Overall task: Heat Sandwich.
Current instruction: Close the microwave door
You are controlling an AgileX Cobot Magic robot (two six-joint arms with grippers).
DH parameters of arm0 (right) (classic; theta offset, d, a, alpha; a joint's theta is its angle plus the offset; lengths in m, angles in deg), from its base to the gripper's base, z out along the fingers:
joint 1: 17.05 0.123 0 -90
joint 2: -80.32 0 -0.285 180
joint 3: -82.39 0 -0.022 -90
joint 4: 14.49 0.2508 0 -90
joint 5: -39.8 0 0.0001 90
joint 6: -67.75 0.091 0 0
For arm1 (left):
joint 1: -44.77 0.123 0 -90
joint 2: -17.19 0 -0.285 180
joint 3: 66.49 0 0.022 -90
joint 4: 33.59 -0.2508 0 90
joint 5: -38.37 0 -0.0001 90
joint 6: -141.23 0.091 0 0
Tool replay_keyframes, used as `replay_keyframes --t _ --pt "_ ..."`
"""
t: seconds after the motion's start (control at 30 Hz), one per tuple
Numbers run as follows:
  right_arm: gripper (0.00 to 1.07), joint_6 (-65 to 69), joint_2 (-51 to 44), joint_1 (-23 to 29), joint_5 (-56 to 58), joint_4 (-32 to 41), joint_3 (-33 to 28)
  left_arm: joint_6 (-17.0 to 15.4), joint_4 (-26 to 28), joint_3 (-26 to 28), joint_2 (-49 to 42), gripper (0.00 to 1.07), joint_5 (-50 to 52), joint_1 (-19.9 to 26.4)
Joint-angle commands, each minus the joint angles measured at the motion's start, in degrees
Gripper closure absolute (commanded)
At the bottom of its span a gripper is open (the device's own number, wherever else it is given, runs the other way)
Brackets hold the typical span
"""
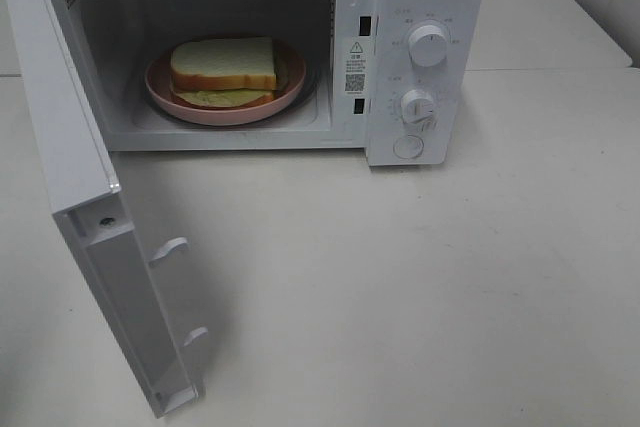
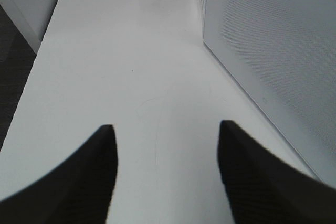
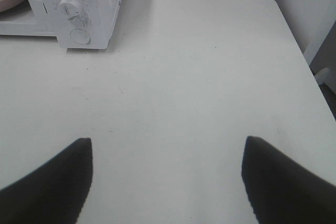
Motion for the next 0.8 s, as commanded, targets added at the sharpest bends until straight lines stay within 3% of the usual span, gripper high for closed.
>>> replay_keyframes --t 0.03,0.07,0.13,0.17,0.4,0.63,0.8 --pt "0.32 -0.5 -1.5 -0.5 -0.6 0.2 -0.1 -0.5 0.1 0.4 3.5 0.81 4.2 0.0" --pt "0.32 -0.5 -1.5 -0.5 -0.6 0.2 -0.1 -0.5 0.1 0.4 3.5 0.81 4.2 0.0" --pt "0.32 -0.5 -1.5 -0.5 -0.6 0.2 -0.1 -0.5 0.1 0.1 5.4 0.93 6.3 0.0" --pt "0.32 -0.5 -1.5 -0.5 -0.6 0.2 -0.1 -0.5 0.1 -1.0 7.2 1.05 8.8 0.0" --pt "0.32 -0.5 -1.5 -0.5 -0.6 0.2 -0.1 -0.5 0.2 -7.1 12.0 1.07 22.7 0.0" --pt "0.32 -0.5 -1.5 -0.5 -0.6 0.2 -0.1 -0.5 0.2 -17.4 17.8 1.07 47.6 0.0" --pt "0.32 -0.5 -1.5 -0.5 -0.6 0.2 -0.1 -0.5 0.2 -21.0 23.4 1.07 61.8 0.0"
